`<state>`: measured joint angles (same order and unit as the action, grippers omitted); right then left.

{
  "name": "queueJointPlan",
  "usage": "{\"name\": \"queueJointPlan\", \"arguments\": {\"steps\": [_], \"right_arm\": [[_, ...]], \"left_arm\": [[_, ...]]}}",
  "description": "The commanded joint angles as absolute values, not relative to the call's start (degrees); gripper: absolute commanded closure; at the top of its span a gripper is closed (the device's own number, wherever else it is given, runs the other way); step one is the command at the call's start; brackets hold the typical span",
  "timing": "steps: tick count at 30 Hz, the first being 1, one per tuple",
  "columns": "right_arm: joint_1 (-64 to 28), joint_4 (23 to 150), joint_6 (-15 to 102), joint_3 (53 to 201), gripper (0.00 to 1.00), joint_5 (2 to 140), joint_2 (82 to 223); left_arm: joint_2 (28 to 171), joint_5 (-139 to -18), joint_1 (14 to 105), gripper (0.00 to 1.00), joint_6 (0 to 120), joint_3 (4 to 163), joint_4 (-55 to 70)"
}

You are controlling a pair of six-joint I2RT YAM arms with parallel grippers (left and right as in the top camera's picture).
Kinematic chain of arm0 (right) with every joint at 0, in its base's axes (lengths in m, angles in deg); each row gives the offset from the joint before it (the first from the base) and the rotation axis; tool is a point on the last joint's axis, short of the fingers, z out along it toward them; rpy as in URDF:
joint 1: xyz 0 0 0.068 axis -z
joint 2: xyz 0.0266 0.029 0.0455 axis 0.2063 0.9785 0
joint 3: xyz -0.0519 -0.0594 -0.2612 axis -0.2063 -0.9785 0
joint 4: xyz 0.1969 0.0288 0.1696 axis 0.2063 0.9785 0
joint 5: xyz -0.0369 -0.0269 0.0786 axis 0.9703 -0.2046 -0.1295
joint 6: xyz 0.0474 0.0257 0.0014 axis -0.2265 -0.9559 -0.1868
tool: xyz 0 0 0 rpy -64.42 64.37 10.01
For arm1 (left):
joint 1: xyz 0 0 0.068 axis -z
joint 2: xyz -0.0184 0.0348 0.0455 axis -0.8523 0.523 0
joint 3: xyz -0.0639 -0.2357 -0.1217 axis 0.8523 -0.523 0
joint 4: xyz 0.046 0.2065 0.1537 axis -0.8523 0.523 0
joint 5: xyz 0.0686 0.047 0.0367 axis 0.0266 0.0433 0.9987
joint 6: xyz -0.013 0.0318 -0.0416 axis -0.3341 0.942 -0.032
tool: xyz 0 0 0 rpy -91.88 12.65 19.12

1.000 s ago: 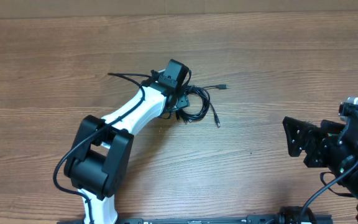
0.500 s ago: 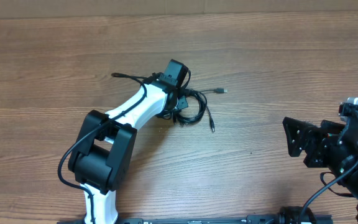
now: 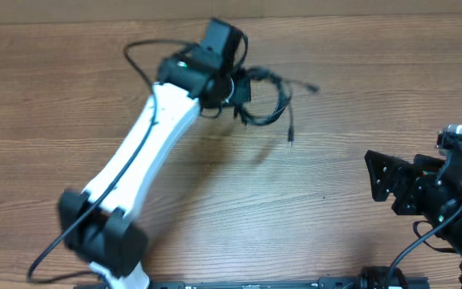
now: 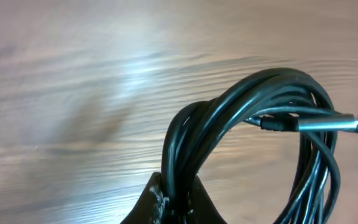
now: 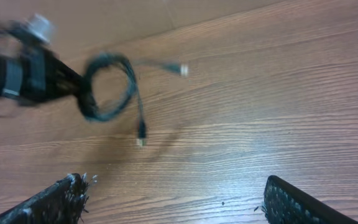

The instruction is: Untangle cables

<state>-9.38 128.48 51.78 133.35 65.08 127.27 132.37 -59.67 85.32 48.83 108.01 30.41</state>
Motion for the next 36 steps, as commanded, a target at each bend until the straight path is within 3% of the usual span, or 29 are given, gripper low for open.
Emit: {"name": "queueJointPlan", "arguments": {"steps": [1,14,22,36], "right_arm": [[-9.6,127.6,52.0,133.9,0.1,65.6,128.7],[-9.6,118.4,52.0,133.4,0.04,47.7,138.6],[-14.5,113.5,51.8,133.4,0.27,38.7,148.0],[-30.0,105.1,42.7,133.4,0.26,57.7,151.6]], "left_arm": [[127.6,-71.3,83.3,0.96,53.9,110.8,30.7],[123.3,-74.2,81.3,0.96,54.8,110.8,34.9],[123.3,-74.4,81.3,0.96,54.8,110.8,34.8],[123.3,-74.4,81.3,0.96,55.0,110.8,34.9]]}}
